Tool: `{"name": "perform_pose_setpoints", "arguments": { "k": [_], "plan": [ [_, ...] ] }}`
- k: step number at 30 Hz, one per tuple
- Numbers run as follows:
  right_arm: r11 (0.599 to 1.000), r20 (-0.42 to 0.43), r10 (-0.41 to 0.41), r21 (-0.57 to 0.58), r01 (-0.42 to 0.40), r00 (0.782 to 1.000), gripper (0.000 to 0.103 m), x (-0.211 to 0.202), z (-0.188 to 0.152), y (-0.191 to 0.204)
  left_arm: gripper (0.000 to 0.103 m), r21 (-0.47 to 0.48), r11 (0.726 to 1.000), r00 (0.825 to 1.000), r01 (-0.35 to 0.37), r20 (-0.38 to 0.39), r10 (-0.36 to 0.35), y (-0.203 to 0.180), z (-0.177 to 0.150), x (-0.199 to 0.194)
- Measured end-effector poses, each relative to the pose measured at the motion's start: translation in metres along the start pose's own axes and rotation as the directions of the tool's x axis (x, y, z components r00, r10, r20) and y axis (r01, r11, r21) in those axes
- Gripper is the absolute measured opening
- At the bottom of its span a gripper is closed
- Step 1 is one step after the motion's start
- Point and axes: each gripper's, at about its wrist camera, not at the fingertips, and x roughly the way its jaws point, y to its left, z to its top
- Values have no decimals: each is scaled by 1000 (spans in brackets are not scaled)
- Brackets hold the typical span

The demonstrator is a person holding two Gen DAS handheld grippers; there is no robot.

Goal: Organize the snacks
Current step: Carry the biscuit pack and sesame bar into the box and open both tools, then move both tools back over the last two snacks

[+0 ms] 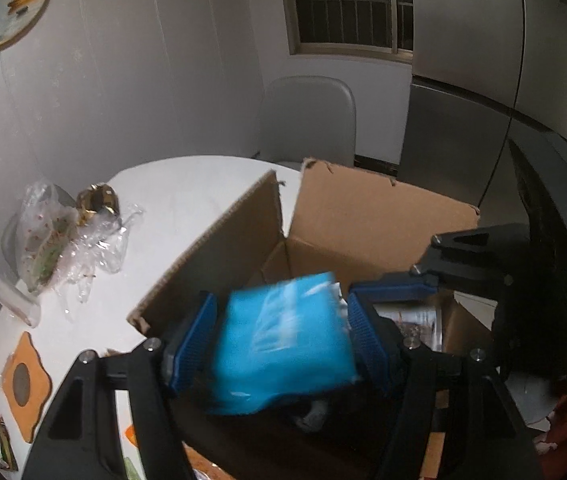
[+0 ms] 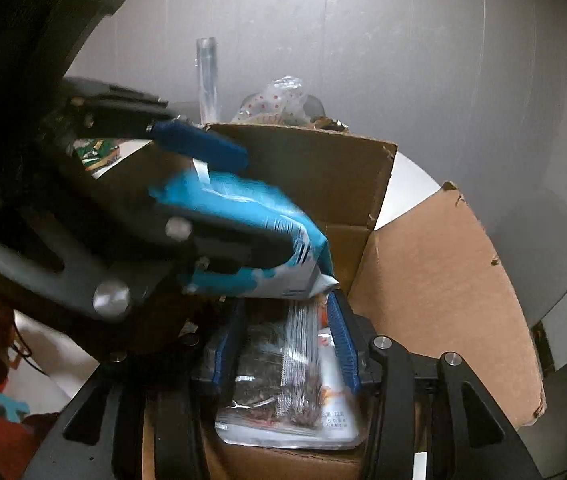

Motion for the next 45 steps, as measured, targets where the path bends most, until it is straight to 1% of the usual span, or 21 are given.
{"name": "perform_pose_setpoints", "arguments": {
  "k": [1, 3, 5, 6, 7, 9, 14, 18, 21, 25, 27, 29, 31, 33, 36, 39, 41, 45],
  "plan": [
    [1000, 1, -3, -8, 3, 1000, 43, 0, -1, 1, 69, -4, 1000, 1000, 3, -1, -3, 1, 0, 0],
    [1000, 8, -15, -6, 15, 1000, 55, -5, -6, -1, 73, -5, 1000, 1000, 3, -2, -3, 1, 0, -3],
    [1000, 20, -12, -1, 12, 1000, 62, -9, -8, 0, 79, 1, 1000, 1000, -14, 9, 14, 1, -1, -8],
    [1000, 26, -13, 4, 13, 1000, 63, -11, -6, 1, 84, 1, 1000, 1000, -19, 20, 18, 1, -1, -11],
    [1000, 31, -14, 7, 14, 999, 64, -14, -5, 1, 86, 1, 1000, 999, -17, 33, 17, 0, -2, -15],
    [1000, 38, -19, 11, 18, 999, 65, -18, -4, 1, 87, -1, 1000, 999, -11, 51, 11, -1, -2, -23],
    [999, 58, -36, 20, 35, 998, 70, -30, -3, 6, 87, -2, 1000, 996, -26, 87, 26, -4, -7, -47],
    [997, 88, -72, 26, 70, 994, 75, -44, -4, 9, 87, -26, 999, 993, -36, 115, 39, -1, -13, -63],
    [995, 118, -86, 51, 80, 989, 76, -57, -4, 10, 87, -41, 998, 990, -47, 132, 52, 4, -20, -79],
    [991, 194, -131, 47, 124, 972, 76, -80, 1, 27, 87, -101, 992, 983, -71, 163, 87, 21, -37, -106],
    [989, 235, -150, 23, 149, 960, 76, -98, 1, 39, 87, -133, 987, 979, -94, 168, 116, 32, -48, -120],
    [987, 275, -155, 6, 159, 949, 76, -107, 8, 54, 87, -166, 976, 972, -138, 168, 166, 46, -64, -134],
    [990, 308, -127, -21, 140, 943, 76, -113, 14, 73, 87, -209, 964, 966, -167, 162, 202, 61, -80, -145],
    [993, 321, -85, -55, 109, 943, 76, -113, 21, 91, 87, -246, 954, 964, -173, 156, 215, 74, -95, -152],
    [990, 321, -29, -124, 73, 947, 76, -102, 34, 121, 87, -302, 931, 959, -204, 129, 252, 96, -124, -158],
    [984, 297, 44, -177, 9, 954, 76, -87, 41, 147, 87, -359, 902, 955, -241, 79, 287, 119, -160, -156],
    [978, 269, 93, -207, -37, 958, 76, -72, 43, 165, 87, -392, 885, 954, -253, 50, 294, 131, -179, -151],
    [967, 196, 155, -230, -108, 968, 76, -31, 41, 187, 87, -456, 852, 960, -256, -13, 281, 152, -215, -135]
  ]
}}
